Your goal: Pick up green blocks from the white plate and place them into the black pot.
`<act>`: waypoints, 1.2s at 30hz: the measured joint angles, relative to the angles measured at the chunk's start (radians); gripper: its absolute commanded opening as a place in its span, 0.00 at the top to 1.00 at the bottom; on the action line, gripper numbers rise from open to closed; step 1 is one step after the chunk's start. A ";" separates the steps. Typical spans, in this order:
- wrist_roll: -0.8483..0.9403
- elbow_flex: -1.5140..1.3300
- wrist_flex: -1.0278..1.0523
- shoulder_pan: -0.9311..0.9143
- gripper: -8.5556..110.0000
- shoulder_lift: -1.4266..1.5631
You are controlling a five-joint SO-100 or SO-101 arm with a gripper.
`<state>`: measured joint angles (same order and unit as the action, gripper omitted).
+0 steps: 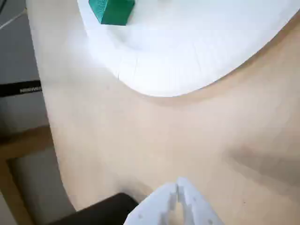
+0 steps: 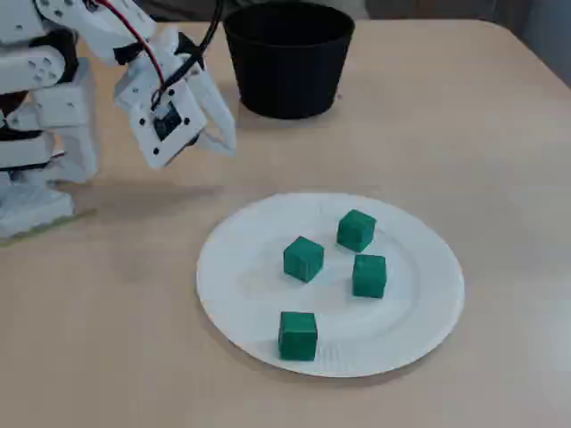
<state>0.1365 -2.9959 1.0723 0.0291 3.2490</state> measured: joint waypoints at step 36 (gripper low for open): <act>-0.048 0.353 0.032 -0.032 0.95 -0.206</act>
<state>0.0890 -2.6430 1.1045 -0.0031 3.0434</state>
